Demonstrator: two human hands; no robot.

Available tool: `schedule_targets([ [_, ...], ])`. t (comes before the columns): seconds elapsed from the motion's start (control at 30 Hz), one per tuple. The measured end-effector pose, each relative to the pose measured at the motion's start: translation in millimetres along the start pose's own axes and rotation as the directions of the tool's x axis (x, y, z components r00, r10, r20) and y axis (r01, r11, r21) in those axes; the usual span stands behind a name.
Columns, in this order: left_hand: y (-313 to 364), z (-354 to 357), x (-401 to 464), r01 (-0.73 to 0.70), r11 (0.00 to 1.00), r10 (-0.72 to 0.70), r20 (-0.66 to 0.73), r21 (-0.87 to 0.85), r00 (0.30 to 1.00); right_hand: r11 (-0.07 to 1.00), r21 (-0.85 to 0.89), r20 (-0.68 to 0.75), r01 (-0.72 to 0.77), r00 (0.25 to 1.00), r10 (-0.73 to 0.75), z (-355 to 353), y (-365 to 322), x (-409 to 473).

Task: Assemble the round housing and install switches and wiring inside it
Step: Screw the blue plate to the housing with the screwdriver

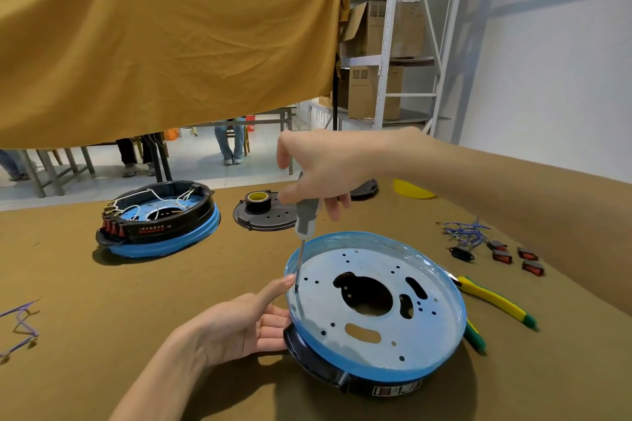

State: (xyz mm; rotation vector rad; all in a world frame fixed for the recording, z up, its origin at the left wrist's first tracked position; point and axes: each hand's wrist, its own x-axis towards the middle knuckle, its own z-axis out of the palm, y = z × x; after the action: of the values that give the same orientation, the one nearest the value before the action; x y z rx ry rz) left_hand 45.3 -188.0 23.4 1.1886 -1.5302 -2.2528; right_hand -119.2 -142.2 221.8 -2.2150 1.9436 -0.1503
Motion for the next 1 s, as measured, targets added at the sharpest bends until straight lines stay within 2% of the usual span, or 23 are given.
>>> schedule_targets([
  [0.07,-0.1,-0.5,0.1,0.007,1.000,-0.007,-0.002,-0.004,1.000,0.998,-0.065,-0.063,-0.005,0.998,0.000,4.3,2.6,0.5],
  [0.17,-0.2,-0.7,0.0,0.006,1.000,-0.006,0.005,0.011,1.000,0.998,0.057,0.043,-0.011,0.999,0.008,-3.7,6.1,-5.1],
  [0.23,-0.6,-0.8,0.3,-0.001,1.000,0.001,0.005,0.007,1.000,0.997,0.073,0.083,-0.013,0.997,0.006,-7.2,6.8,-8.7],
  [0.37,-1.5,-1.0,0.9,-0.002,1.000,0.002,-0.006,0.018,1.000,0.994,-0.112,-0.081,0.008,0.997,-0.017,4.6,3.0,-7.5],
  [0.5,-1.8,-1.6,1.5,-0.006,1.000,0.006,-0.002,0.020,1.000,1.000,-0.020,0.065,0.002,0.998,-0.001,-5.5,-3.1,-10.0],
  [0.53,-1.7,-1.6,1.3,-0.007,1.000,0.007,-0.003,0.016,1.000,0.999,-0.036,0.061,0.003,0.998,-0.001,-5.6,-4.3,-10.1],
  [0.63,-2.2,-1.4,1.7,-0.004,1.000,0.004,-0.003,0.005,1.000,0.979,-0.204,-0.069,0.022,0.997,-0.037,1.2,-7.3,-8.1],
  [0.67,-2.2,-1.5,1.6,-0.006,1.000,0.006,-0.005,0.002,1.000,0.978,-0.209,-0.079,0.021,0.996,-0.038,1.8,-7.5,-7.7],
  [0.77,-2.6,-1.6,2.6,-0.010,1.000,0.011,-0.005,0.020,1.000,0.998,-0.056,0.026,-0.007,1.000,0.009,-4.4,-7.3,-8.2],
  [0.93,-1.7,-1.4,2.5,0.001,1.000,0.000,-0.016,0.017,1.000,0.990,-0.137,-0.050,0.029,0.998,-0.036,1.0,-4.4,-5.4],
  [1.0,-2.2,-1.3,2.3,-0.005,1.000,0.005,-0.012,0.019,1.000,0.994,-0.104,0.007,0.040,0.999,-0.040,-2.2,-3.5,-5.7],
])
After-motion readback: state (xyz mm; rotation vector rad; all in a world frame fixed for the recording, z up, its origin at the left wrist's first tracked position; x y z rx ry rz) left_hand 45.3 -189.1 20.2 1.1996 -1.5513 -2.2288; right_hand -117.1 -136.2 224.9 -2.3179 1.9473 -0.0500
